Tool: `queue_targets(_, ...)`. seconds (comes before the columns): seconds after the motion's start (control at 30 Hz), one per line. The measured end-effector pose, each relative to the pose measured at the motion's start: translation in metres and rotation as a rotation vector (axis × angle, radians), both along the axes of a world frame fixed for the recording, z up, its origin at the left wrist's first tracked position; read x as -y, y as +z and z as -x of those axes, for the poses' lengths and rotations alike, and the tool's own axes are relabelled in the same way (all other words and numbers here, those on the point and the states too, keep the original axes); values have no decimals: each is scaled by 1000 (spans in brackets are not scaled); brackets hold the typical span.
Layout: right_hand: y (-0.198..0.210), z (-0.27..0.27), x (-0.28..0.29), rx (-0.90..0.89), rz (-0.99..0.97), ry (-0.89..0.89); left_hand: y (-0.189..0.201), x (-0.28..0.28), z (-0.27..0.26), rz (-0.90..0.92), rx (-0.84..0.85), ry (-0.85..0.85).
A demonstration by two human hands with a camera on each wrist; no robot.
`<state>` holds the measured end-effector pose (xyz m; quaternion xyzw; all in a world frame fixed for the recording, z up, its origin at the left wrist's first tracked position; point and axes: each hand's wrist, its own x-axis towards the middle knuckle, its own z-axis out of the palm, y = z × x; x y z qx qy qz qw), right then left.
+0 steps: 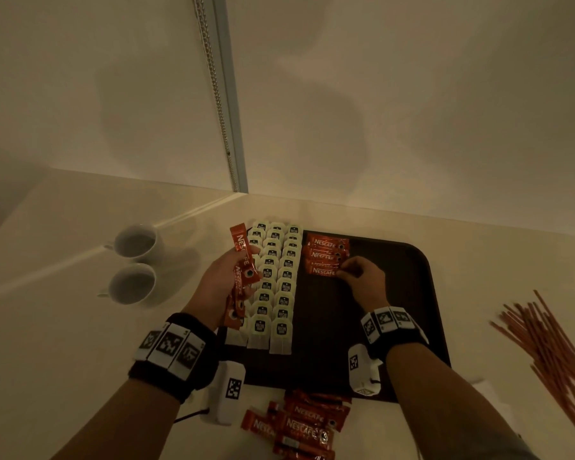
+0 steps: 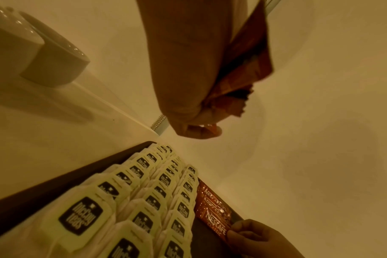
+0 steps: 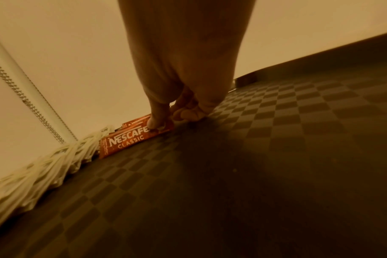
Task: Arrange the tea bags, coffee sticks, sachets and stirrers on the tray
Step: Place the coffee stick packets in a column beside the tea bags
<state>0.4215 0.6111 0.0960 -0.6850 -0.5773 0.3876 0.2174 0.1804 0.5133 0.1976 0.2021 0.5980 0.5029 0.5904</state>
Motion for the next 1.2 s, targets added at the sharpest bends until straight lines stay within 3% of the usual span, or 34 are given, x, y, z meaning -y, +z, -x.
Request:
queue_targets(0.1, -5, 1, -3, 58, -28, 9, 1, 1, -1, -6, -71, -12)
queue_targets(0.53, -9, -1, -6, 123, -6, 3, -2, -1, -9, -17, -71, 15)
queue_targets(0.67, 15, 10, 3, -67, -97, 16, -2, -2, -12, -26, -57, 18)
queue_targets(0.8, 78, 48, 27, -399, -41, 335, 0, -6, -19, -32, -44, 21)
queue_targets(0.87, 93, 61, 32, -483, -62, 385, 1, -6, -23, -27, -25, 20)
queue_targets(1.2, 118, 65, 35, -414, -115, 346, 8, 4, -21, -72, 49, 46)
